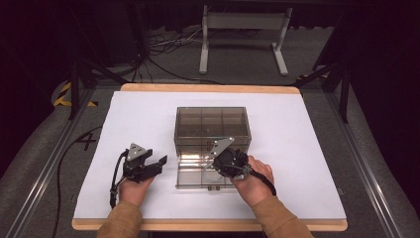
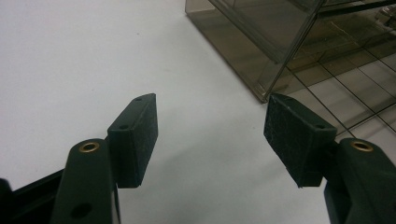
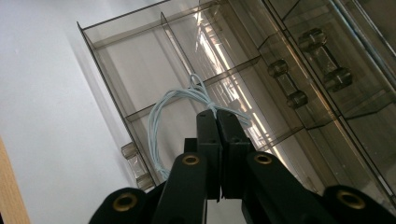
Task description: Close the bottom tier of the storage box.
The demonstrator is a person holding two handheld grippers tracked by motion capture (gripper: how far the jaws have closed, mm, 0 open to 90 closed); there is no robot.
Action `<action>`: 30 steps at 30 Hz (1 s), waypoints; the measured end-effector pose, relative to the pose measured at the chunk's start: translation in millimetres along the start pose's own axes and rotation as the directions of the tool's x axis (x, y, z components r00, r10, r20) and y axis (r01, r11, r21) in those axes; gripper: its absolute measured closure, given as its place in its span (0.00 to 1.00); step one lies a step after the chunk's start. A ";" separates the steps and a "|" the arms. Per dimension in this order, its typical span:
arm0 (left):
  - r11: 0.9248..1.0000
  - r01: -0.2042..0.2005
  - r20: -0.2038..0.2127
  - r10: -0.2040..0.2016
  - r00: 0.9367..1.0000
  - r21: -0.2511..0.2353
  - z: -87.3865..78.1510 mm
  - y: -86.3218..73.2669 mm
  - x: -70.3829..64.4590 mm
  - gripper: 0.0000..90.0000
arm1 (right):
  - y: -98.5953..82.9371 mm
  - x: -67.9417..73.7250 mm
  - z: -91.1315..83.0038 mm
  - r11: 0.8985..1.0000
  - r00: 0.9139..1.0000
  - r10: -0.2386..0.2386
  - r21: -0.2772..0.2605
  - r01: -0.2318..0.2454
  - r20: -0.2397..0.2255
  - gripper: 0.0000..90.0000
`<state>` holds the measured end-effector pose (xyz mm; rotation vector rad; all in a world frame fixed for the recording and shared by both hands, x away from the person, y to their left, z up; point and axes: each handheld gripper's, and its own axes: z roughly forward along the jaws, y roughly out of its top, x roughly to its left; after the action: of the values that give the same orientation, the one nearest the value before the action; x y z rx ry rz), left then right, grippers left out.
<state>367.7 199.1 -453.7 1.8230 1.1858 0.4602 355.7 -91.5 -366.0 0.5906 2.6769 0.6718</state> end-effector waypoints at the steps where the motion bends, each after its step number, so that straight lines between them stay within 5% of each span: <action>1: 1.000 0.000 0.000 0.000 1.000 0.000 0.0 0.0 0.0 0.40 | -0.1 -0.2 0.7 1.000 1.000 0.000 0.003 0.000 -0.002 0.99; 30: 1.000 -0.001 0.001 0.001 1.000 0.000 0.1 0.0 0.0 0.40 | -10.5 -6.3 27.1 0.999 0.998 0.026 0.043 -0.024 -0.053 0.98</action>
<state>367.7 199.0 -453.7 1.8230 1.1846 0.4598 368.6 -92.7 -392.8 0.6269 2.7433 0.6484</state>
